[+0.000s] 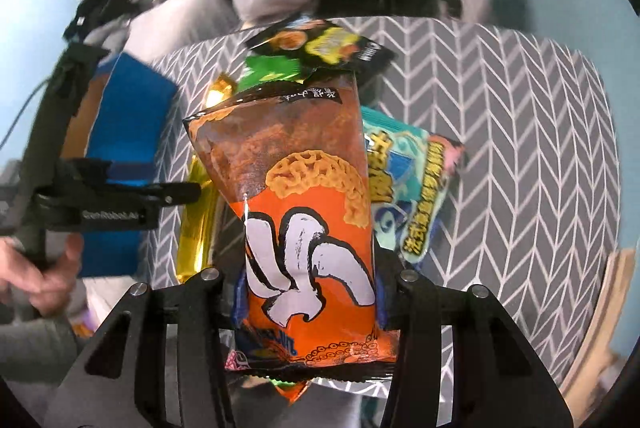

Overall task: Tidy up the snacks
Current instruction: 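Grasp the orange chip bag with the right tool while the left tool grasps another yellow wafer bar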

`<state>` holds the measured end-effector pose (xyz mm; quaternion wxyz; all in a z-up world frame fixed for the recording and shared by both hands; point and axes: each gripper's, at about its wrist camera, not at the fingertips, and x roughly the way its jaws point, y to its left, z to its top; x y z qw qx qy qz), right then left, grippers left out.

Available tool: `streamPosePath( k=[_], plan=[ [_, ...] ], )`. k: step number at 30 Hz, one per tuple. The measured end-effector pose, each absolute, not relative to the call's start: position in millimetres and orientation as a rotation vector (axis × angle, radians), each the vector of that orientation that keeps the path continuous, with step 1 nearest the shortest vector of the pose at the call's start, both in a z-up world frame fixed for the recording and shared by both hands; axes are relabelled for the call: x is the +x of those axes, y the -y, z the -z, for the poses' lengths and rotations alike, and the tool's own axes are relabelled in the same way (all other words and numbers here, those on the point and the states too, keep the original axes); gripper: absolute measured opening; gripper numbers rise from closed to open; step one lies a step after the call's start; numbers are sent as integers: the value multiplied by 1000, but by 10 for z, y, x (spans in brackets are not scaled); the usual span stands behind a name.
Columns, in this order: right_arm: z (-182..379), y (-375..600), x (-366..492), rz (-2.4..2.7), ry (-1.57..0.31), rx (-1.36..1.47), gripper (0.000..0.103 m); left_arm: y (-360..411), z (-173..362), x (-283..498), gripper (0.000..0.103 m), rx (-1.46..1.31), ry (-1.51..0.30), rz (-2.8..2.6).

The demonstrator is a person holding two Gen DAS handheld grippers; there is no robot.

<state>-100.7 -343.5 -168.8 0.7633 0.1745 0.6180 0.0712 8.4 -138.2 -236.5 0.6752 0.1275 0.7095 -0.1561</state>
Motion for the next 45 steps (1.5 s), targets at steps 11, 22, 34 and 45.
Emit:
streamPosePath(
  k=[11, 22, 34, 45],
  plan=[
    [1691, 3506, -1114, -54, -1338, 426, 45, 1537, 2831, 107, 71, 332, -1638, 299],
    [1714, 3437, -1057, -43, -1331, 441, 45, 1297, 2799, 187, 28, 239, -1602, 311],
    [1487, 3347, -1007, -35, -1300, 427, 45, 907, 2311, 104, 28, 261, -1522, 303],
    [1245, 3260, -891, -31, -1274, 400, 45, 826, 1556, -50, 28, 241, -1449, 327]
  ],
)
